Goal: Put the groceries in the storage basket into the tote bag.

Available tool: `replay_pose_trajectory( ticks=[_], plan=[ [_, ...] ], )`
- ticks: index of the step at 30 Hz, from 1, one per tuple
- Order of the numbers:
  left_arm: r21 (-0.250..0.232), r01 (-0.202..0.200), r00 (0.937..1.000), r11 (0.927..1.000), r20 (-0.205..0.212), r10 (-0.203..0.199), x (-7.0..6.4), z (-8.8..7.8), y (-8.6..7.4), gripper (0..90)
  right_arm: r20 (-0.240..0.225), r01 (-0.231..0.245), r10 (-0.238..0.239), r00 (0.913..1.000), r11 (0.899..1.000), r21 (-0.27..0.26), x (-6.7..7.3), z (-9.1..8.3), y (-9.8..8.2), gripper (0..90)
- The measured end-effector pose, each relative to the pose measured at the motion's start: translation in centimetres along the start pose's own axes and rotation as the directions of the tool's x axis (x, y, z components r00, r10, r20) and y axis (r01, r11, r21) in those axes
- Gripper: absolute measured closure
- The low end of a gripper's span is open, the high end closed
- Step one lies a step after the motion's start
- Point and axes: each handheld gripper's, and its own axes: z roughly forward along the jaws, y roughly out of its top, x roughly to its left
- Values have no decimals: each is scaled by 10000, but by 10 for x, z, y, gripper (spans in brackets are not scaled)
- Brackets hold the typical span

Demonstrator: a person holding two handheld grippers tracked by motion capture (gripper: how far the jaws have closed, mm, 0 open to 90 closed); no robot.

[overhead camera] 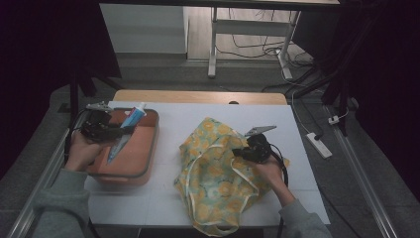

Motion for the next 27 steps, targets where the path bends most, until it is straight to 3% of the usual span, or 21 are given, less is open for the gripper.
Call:
replay_pose_trajectory(
  ticks=[2,5,8,10,12,18,21,24,27],
  plan=[
    [-243,-319,9984,9992,461,329,-14,-2,3,739,-4,17,-17,10000,10000,-24,0,0,0,884],
    [-431,-776,9908,9961,1075,819,-35,1,8,742,-10,-6,6,10000,10000,-37,0,-1,0,884],
    [-636,-1294,9783,9895,1544,1379,-59,4,12,742,-15,-10,10,10000,10000,-64,0,-1,0,884],
    [-753,-1730,9641,9820,1911,1845,-76,6,14,742,-16,16,-16,10000,10000,-98,-1,-2,1,884],
    [-826,-2141,9431,9733,2419,2280,-95,11,16,742,-14,9,-9,10000,9999,-116,-1,-2,1,884],
    [-578,-3005,8935,9520,3320,3022,-139,37,20,742,-36,-29,28,10000,9999,-153,-1,-3,1,884],
    [-407,-3240,8744,9452,3685,3156,-154,51,21,742,-47,16,-17,10000,9998,-211,0,-4,3,884],
    [-205,-3582,8605,9334,3806,3386,-170,66,24,742,-89,-1,-2,10000,9996,-271,0,-5,3,884],
    [-35,-3912,8402,9203,4067,3587,-185,82,28,742,-124,-35,31,9999,9994,-336,-1,-6,4,884]
  ],
)
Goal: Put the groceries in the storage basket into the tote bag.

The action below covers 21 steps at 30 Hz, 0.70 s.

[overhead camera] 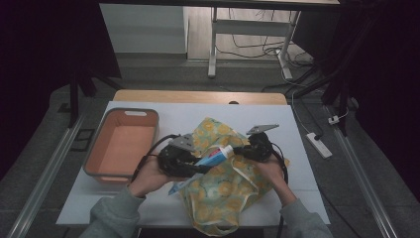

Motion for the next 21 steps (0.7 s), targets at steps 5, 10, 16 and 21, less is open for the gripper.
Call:
replay_pose_trajectory(
  ticks=[5,10,16,21],
  plan=[
    [363,-124,9996,9993,255,115,-5,26,8,742,-12,-35,35,10000,10000,-70,-1,-3,0,884],
    [899,-5,9995,9960,300,-22,-3,41,4,741,-14,-57,57,10000,9999,-147,-1,-5,0,885],
    [1572,288,9996,9871,-121,-273,4,46,-11,742,-47,-143,142,9999,9995,-292,-3,-9,1,884],
    [2077,497,9983,9769,-398,-423,5,53,-18,741,-110,-226,221,9997,9986,-486,-3,-12,2,885]
  ],
)
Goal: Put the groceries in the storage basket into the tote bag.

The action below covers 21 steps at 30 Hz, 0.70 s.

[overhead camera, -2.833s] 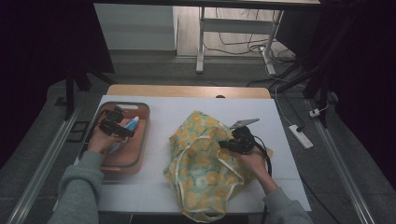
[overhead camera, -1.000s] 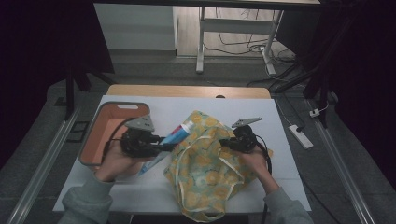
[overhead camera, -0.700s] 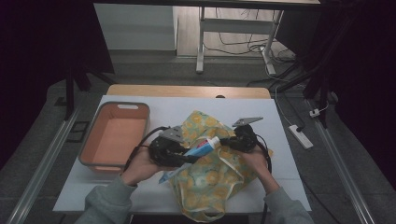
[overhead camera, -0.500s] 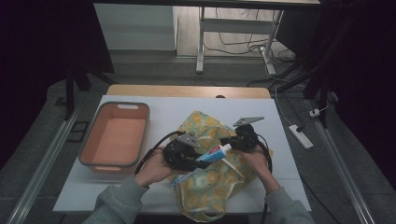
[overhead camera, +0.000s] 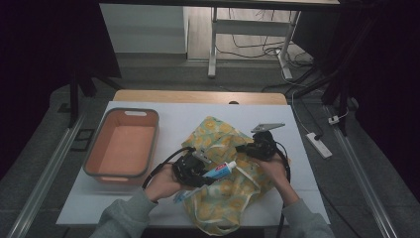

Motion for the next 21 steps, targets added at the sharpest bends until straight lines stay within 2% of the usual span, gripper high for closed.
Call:
replay_pose_trajectory(
  ticks=[3,7,12,14,17,21],
  plan=[
    [307,60,10000,9995,39,-61,0,7,1,741,-26,24,-24,10000,9997,-248,3,-6,3,884],
    [470,105,9999,9988,-57,-102,1,15,4,741,-224,21,-36,9997,9977,-673,8,-15,8,884],
    [499,214,9997,9985,-112,-208,3,22,15,740,-521,36,-95,9986,9936,-1126,17,-23,14,885],
    [574,279,9993,9980,-266,-265,5,26,23,740,-695,-21,-65,9976,9923,-1241,21,-24,15,885],
    [405,438,9979,9982,-489,-418,9,30,30,740,-860,-50,-64,9963,9912,-1325,25,-26,17,885],
    [100,852,9954,9963,-442,-847,16,36,36,740,-948,-181,51,9955,9905,-1364,23,-25,16,885]
  ],
)
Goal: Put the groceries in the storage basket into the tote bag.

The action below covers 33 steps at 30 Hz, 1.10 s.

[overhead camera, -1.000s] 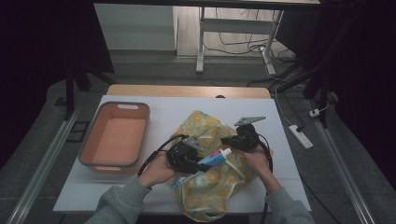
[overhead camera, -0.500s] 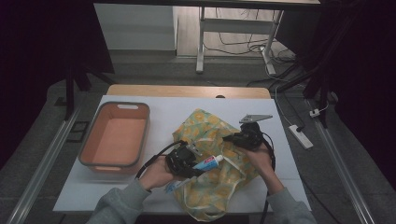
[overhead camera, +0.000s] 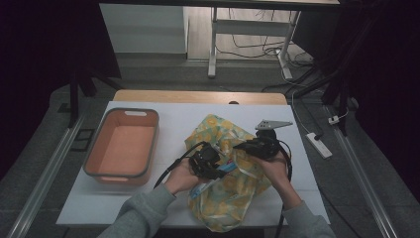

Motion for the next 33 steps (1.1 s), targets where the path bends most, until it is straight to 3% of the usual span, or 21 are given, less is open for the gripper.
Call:
replay_pose_trajectory(
  ticks=[8,10,15,22,25,28,33],
  plan=[
    [-458,585,9982,9972,133,-580,-1,15,9,738,-93,-220,220,9997,9997,-39,-2,2,-2,886],
    [-575,800,9968,9951,-39,-803,-1,24,11,738,-110,-235,235,9997,9997,-24,-2,2,-2,886],
    [-724,1341,9910,9883,102,-1337,4,36,14,734,-94,-289,290,9995,9996,14,-3,2,-3,886],
    [1,1257,9913,9921,-384,-1256,12,62,15,727,-42,-432,432,9991,9991,-33,-5,3,-4,886],
    [-307,1504,9882,9881,-251,-1512,15,68,16,725,-32,-456,456,9990,9989,-84,-6,2,-5,886],
    [-439,1490,9876,9879,-430,-1509,15,69,18,726,-61,-589,588,9982,9982,-134,-7,2,-5,887],
    [-1030,1703,9822,9800,-620,-1772,17,74,20,722,-32,-667,667,9978,9975,-218,-8,1,-5,886]
  ],
)
